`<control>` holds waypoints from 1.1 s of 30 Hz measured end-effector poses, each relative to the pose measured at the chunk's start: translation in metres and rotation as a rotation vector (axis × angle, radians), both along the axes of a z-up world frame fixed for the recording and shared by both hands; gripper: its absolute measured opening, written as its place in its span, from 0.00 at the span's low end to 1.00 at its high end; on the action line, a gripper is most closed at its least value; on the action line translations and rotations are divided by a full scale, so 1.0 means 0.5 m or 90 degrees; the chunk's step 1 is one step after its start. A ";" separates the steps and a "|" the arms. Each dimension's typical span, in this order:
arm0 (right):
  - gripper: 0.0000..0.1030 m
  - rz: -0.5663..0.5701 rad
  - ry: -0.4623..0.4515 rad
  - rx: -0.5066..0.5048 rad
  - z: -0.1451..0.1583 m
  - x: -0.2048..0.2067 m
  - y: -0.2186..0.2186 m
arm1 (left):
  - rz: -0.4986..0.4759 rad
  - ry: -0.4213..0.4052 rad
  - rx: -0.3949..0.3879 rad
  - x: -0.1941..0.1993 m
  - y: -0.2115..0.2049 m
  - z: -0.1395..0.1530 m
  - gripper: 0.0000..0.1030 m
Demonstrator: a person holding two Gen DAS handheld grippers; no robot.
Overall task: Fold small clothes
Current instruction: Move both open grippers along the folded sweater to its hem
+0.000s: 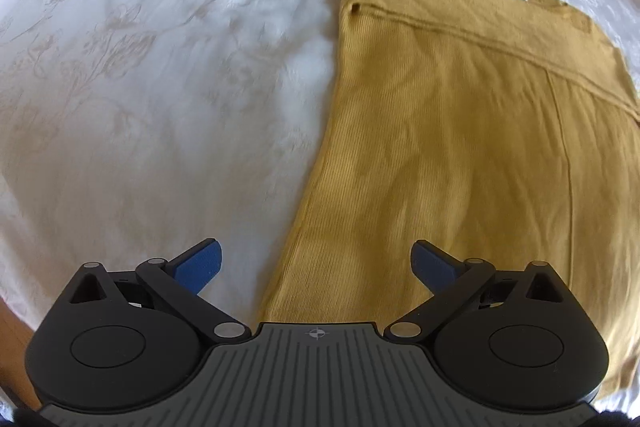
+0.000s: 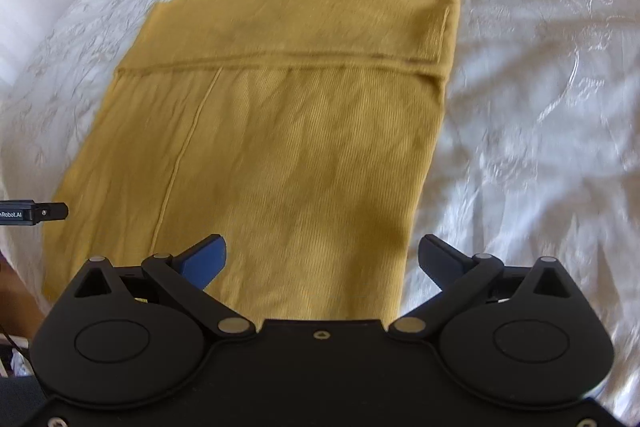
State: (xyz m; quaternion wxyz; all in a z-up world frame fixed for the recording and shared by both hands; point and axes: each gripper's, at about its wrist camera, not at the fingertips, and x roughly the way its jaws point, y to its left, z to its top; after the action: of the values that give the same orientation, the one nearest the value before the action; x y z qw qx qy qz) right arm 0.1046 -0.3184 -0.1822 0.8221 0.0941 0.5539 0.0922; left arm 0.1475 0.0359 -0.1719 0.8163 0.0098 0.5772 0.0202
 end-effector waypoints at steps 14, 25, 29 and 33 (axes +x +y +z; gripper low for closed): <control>0.99 -0.084 0.012 0.001 0.011 -0.170 0.054 | -0.082 -0.015 -0.040 -0.115 0.031 -0.027 1.00; 0.99 -0.122 -0.016 -0.013 0.020 -0.268 0.094 | -0.138 -0.017 -0.062 -0.111 0.032 -0.088 1.00; 0.99 -0.135 -0.019 -0.013 0.011 -0.278 0.088 | -0.116 0.007 -0.086 -0.094 0.034 -0.117 1.00; 0.99 -0.167 -0.008 0.008 -0.016 -0.278 0.066 | -0.107 0.005 -0.090 -0.092 0.034 -0.120 1.00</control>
State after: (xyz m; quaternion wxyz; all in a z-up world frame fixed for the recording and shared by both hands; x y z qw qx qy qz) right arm -0.0343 -0.2854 -0.1902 0.8299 0.1705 0.5311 -0.0120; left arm 0.1016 0.0530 -0.2318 0.8113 0.0010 0.5778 -0.0890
